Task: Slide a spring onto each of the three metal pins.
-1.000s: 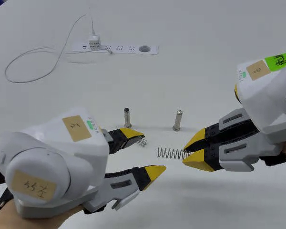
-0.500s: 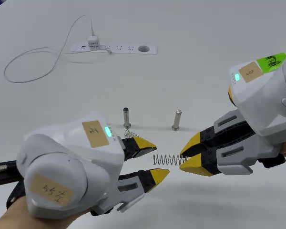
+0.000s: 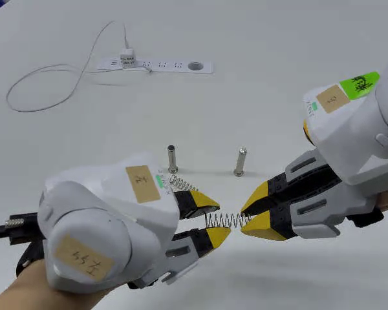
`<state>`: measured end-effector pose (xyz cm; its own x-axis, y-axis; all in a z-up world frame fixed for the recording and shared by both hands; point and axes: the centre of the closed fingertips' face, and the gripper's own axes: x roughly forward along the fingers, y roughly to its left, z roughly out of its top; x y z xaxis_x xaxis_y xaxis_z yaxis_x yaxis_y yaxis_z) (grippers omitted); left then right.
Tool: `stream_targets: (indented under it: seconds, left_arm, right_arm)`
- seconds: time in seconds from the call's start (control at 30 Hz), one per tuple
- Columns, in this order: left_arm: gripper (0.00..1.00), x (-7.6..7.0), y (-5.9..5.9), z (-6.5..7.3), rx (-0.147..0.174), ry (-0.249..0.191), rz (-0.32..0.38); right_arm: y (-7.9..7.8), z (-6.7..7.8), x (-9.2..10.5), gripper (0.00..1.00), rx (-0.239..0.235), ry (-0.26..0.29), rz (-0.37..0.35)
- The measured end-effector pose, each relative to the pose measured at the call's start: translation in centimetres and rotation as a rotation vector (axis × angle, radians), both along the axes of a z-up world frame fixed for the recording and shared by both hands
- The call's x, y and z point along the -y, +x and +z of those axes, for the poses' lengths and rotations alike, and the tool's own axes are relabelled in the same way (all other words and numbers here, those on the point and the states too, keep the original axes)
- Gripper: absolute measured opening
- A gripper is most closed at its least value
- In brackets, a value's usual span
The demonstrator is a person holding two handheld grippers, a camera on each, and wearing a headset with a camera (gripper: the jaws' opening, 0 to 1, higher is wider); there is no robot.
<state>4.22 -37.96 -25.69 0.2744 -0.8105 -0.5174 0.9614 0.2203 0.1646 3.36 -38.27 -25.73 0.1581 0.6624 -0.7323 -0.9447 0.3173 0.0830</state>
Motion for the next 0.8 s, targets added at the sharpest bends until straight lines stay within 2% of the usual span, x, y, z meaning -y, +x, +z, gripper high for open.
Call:
stream_targets:
  seconds: [0.23,0.3,0.37,0.8]
  left_arm:
    - [0.14,0.1,-0.1,0.1,0.017,0.004,-0.025]
    - [0.12,0.0,-0.2,-0.1,0.031,0.026,-0.046]
    - [0.12,0.1,-0.3,0.1,0.020,0.004,-0.047]
    - [0.10,0.2,0.0,0.9,0.039,-0.031,-0.052]
  right_arm:
    - [0.1,0.5,0.3,0.11,-0.010,0.029,-0.002]
    - [0.1,0.9,0.2,0.11,-0.014,0.055,0.001]
    - [0.0,1.0,0.2,0.11,-0.016,0.060,0.015]
    - [0.7,2.3,0.3,0.12,-0.039,0.146,-0.023]
